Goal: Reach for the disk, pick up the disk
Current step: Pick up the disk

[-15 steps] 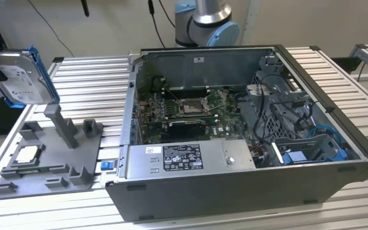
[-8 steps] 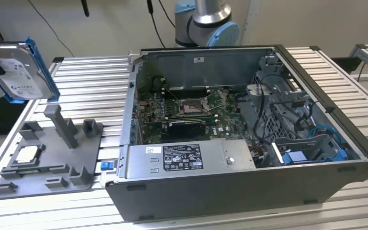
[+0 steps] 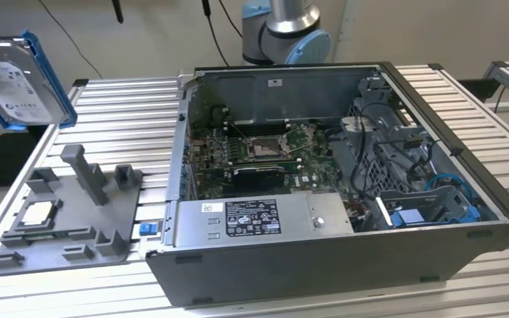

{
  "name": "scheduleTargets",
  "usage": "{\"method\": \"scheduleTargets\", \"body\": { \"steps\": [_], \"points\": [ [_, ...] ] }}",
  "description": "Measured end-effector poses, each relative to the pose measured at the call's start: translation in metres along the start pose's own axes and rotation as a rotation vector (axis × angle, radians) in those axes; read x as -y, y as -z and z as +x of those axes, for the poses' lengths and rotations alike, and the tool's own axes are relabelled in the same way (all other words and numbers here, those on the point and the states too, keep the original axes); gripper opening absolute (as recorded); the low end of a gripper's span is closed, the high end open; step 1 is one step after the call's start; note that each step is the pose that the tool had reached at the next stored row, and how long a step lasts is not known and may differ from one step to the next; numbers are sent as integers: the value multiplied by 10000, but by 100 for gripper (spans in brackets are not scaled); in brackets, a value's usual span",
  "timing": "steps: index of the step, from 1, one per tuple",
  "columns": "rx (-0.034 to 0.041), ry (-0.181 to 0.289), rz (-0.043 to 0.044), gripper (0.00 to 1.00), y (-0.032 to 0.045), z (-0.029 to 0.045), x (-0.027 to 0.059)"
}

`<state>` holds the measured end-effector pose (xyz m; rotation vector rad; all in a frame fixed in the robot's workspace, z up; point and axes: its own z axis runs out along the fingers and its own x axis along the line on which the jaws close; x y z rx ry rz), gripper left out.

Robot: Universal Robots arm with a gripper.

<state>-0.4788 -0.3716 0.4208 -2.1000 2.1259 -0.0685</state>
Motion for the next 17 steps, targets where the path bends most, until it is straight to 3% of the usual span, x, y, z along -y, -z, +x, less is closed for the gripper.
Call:
{"method": "scheduleTargets", "body": {
  "steps": [17],
  "points": [
    [0, 0, 2, 0, 760, -59, 107]
  ]
}}
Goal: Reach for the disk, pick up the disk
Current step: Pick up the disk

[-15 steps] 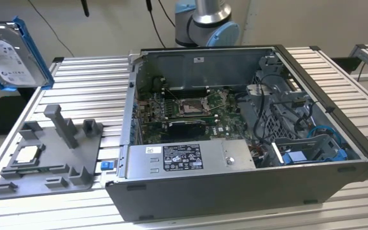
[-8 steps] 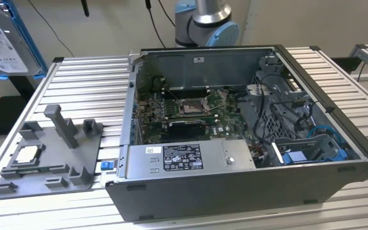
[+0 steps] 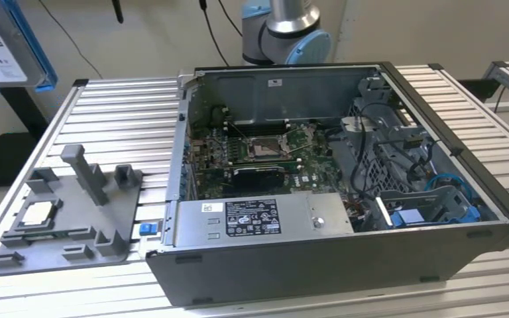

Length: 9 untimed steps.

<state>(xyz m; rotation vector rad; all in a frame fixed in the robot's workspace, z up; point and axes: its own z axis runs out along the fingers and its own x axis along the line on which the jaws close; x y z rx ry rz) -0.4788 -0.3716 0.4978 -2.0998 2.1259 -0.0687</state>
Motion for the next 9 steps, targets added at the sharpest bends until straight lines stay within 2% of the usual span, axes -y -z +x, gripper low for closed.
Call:
{"method": "scheduleTargets", "body": {
  "steps": [5, 9],
  "points": [
    [1, 1, 1, 0, 179, -13, 26],
    [1, 1, 1, 0, 189, -15, 27]
  ]
}}
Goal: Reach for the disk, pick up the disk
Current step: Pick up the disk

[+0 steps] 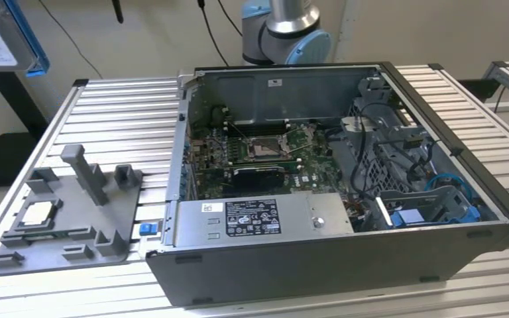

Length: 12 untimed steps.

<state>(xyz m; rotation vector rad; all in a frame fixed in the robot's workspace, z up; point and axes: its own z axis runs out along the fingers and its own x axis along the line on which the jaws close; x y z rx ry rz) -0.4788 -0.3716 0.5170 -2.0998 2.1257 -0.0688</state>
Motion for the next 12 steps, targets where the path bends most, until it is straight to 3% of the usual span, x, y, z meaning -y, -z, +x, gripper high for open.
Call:
{"method": "scheduleTargets", "body": {
  "steps": [7, 12],
  "points": [
    [0, 0, 0, 0, 1, 0, 7],
    [0, 0, 0, 0, -9, -1, 82]
  ]
}}
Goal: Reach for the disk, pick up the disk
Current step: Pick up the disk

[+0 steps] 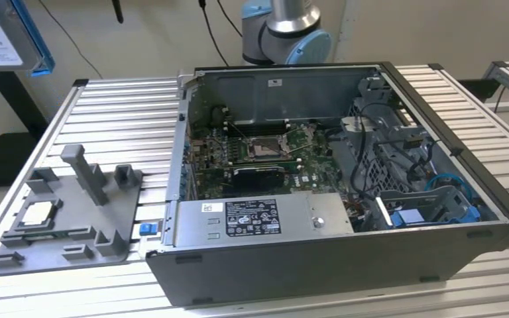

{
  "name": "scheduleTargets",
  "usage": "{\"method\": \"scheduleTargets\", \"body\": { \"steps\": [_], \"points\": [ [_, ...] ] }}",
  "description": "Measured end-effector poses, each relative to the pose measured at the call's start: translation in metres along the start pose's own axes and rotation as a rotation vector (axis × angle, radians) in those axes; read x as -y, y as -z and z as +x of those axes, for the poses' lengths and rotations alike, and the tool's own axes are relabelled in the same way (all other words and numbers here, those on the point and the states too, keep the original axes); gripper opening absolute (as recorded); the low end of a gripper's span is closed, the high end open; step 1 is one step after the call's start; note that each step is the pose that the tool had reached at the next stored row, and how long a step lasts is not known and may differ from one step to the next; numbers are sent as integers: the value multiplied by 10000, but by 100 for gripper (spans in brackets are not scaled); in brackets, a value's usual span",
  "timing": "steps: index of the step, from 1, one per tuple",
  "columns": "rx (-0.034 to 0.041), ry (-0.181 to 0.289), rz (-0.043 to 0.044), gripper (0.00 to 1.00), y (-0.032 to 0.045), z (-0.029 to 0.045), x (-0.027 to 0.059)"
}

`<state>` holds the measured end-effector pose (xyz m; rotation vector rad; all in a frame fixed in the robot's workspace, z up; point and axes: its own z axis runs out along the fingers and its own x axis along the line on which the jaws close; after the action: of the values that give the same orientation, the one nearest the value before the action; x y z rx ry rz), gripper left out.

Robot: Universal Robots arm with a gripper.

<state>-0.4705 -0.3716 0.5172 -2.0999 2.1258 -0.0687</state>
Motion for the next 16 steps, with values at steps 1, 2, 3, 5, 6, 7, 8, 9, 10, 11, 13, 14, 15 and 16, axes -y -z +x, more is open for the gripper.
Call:
{"method": "scheduleTargets", "body": {
  "steps": [1, 2, 3, 5, 6, 7, 8, 9, 10, 11, 13, 14, 15, 16],
  "points": [
    [0, -1, 0, 0, -3, 0, 23],
    [0, 0, 0, 0, -7, 0, 50],
    [0, -1, -1, 0, -11, -1, 77],
    [0, 0, 0, 0, -19, -1, 132],
    [1, -1, 1, 0, -23, -1, 157],
    [0, -1, 0, 0, -26, -2, 182],
    [0, 0, 1, 0, -30, -1, 208],
    [0, 0, -1, 0, -33, -2, 235],
    [0, 0, -1, 0, -37, -2, 261],
    [0, 0, 0, 0, -40, -2, 284],
    [0, -1, 0, 0, -47, -2, 333],
    [0, -1, 0, 0, -51, -3, 356],
    [1, -1, 0, 0, -54, -3, 379],
    [0, -1, -1, 0, -57, -3, 403]
  ]
}}
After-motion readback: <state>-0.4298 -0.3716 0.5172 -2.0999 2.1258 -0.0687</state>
